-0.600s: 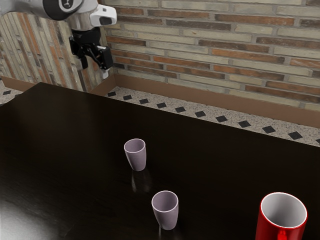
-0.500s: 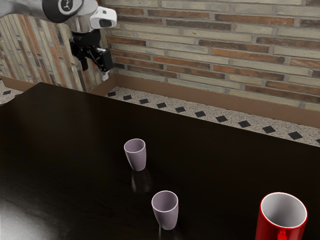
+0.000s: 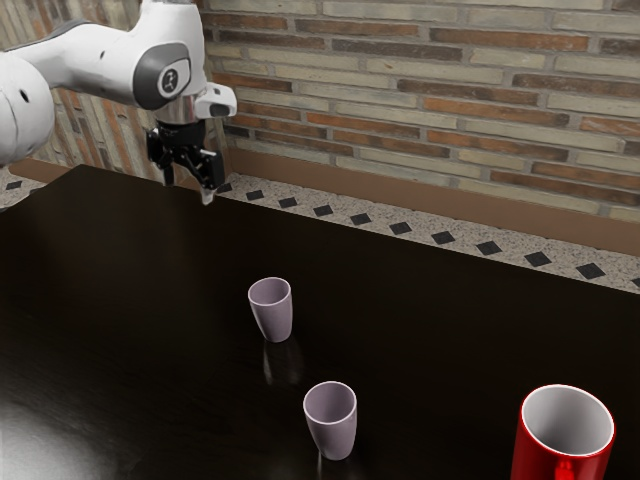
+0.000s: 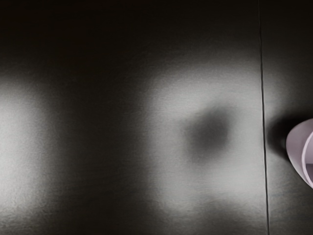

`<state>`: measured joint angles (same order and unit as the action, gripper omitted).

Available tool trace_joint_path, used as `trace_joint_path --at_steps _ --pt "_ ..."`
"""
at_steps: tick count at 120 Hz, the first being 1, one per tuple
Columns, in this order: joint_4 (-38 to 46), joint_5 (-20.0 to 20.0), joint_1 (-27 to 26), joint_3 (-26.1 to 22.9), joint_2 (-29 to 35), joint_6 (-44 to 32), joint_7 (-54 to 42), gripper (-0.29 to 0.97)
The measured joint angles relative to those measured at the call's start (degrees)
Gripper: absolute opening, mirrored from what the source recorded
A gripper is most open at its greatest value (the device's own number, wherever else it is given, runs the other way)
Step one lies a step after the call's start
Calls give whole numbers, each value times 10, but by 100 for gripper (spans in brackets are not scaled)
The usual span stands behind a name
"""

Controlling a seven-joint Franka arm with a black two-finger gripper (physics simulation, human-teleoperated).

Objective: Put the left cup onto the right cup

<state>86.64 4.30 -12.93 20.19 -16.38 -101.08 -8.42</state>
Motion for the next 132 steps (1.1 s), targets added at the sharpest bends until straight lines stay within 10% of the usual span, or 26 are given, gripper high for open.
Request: trace_joint_path --at_steps 48,132 --pt "59 -75 32 -33 -81 -106 3 66" --pt "178 -93 -41 -90 -6 -168 98 66"
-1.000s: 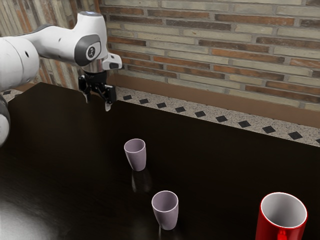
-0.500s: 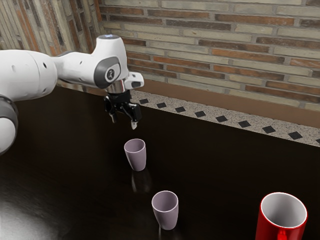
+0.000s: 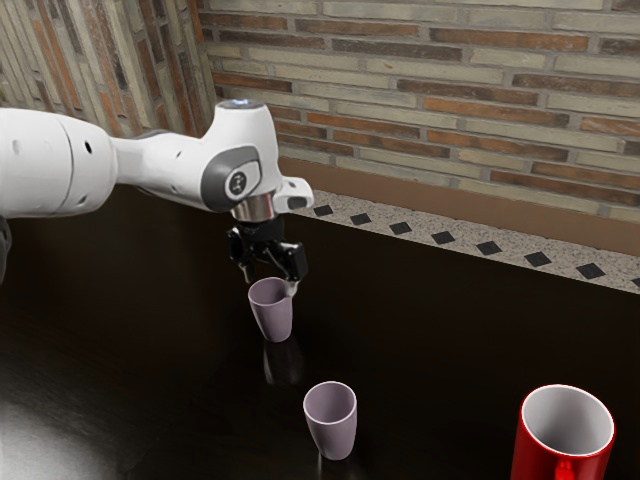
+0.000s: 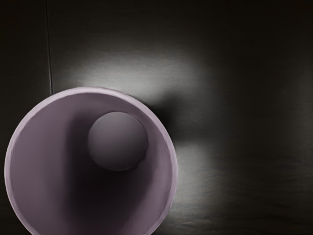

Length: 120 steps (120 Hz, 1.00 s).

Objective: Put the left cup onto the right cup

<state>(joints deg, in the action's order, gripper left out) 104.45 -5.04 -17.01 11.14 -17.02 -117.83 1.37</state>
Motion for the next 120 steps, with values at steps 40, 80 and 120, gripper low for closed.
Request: trace_joint_path --at_steps 40,80,120 --pt "10 0 -2 -8 -11 -32 29 66" --pt "11 0 -1 -9 -41 -75 46 64" --pt "32 -8 3 -9 -51 -106 58 52"
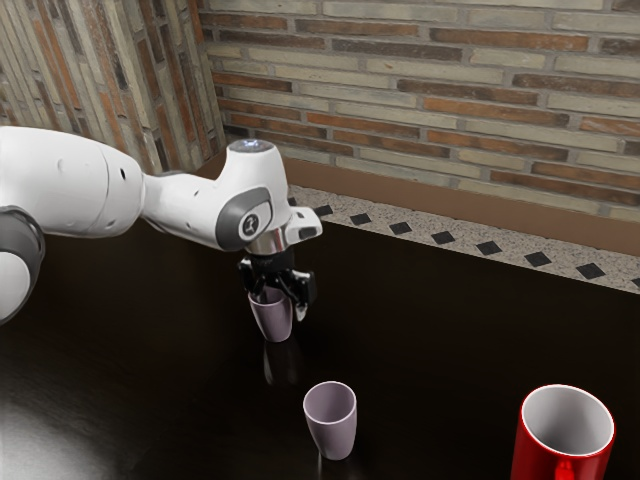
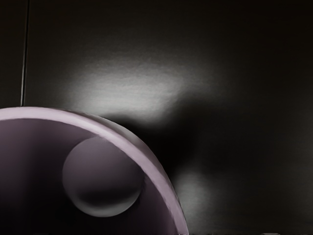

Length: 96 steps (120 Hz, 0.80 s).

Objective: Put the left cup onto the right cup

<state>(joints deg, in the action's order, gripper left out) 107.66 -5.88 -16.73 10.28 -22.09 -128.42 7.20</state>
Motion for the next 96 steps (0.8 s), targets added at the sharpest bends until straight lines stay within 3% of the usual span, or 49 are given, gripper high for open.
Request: trace_joint_path --at_steps 22,39,63,96 --pt "2 -6 0 0 0 -6 6 17" --pt "3 -5 0 0 0 -8 11 1" --pt "3 -1 0 0 0 -10 18 -8" --pt "2 4 -5 0 3 -9 29 -10"
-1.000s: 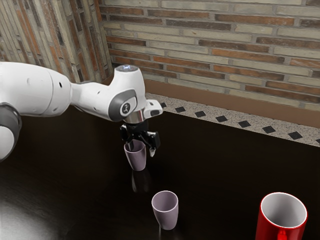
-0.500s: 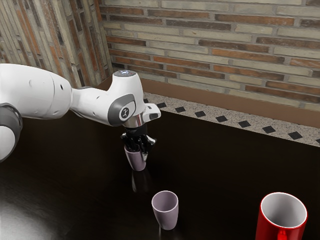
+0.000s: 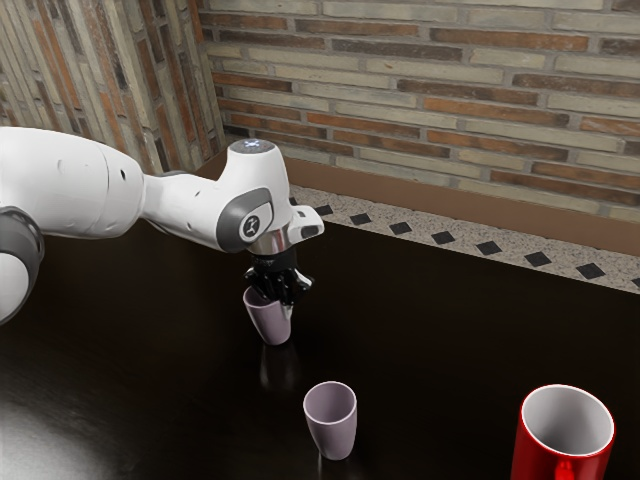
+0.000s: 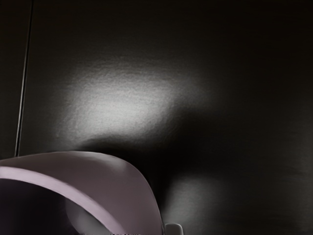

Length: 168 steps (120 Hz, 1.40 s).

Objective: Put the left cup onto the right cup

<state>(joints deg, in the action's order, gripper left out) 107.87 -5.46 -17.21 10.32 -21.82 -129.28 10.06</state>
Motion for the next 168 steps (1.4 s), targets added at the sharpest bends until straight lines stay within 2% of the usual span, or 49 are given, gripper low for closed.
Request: trace_joint_path --at_steps 18,42,56,67,79,101,168 --pt "0 6 0 0 6 4 5 -10" --pt "-1 37 -11 -3 37 29 15 -10" --pt "-1 59 -36 -18 90 65 29 -10" --pt "0 66 -53 -52 130 97 44 -10" --pt "2 69 -71 -88 147 121 61 -10" --pt "33 70 -99 -124 173 145 94 -10" --pt "57 62 -98 -169 182 150 166 -10"
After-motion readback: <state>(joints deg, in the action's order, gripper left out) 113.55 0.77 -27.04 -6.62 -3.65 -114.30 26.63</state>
